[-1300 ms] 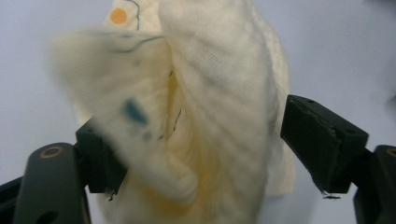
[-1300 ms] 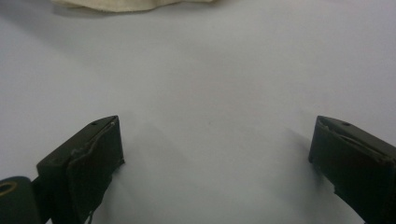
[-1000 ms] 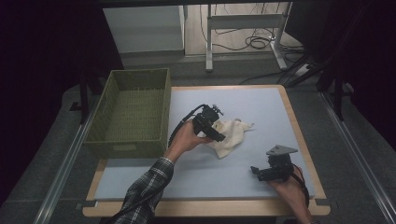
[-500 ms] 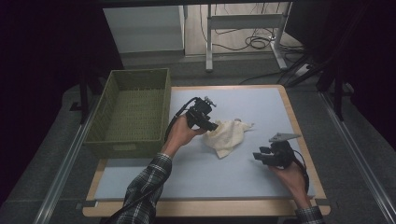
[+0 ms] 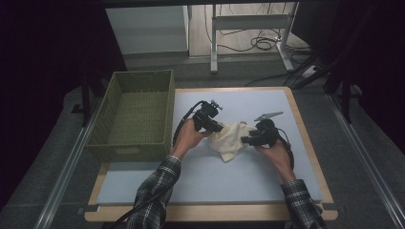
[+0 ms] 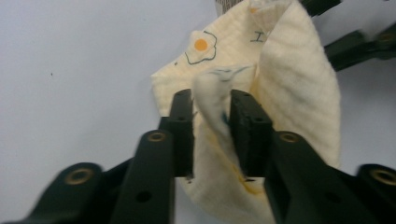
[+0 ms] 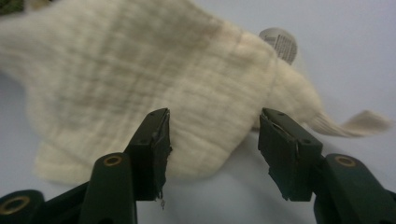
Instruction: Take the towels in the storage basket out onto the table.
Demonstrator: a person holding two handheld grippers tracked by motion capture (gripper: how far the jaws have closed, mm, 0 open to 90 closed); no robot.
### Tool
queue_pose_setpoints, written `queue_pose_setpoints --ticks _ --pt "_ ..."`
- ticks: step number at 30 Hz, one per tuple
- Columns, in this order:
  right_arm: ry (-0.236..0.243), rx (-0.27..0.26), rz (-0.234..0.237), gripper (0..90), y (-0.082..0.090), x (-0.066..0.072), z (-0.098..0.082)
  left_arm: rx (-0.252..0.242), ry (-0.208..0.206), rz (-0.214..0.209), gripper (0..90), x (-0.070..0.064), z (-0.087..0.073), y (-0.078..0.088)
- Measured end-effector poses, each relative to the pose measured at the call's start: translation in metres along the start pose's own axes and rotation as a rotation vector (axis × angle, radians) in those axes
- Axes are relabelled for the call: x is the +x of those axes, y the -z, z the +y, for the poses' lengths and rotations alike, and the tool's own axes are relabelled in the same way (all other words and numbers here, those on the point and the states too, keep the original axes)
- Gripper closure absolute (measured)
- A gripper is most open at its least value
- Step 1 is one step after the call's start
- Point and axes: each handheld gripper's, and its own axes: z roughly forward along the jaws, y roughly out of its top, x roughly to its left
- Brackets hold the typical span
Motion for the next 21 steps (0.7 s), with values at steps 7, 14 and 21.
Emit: queue_pose_setpoints --ticks 7,14,21 --pt "-0.024 0.027 0.029 80.1 -0.016 0.003 -0.001 -0.013 0.013 0.001 85.3 0.004 -0.005 0.003" --pt "0.04 -0.024 0.002 89.0 0.021 0.01 -0.001 -0.062 0.033 0.069 86.9 0.008 -0.007 0.021" --pt "0.046 -0.057 -0.051 89.3 0.067 0.002 -0.007 -0.081 0.035 0.111 85.7 0.003 -0.008 0.035"
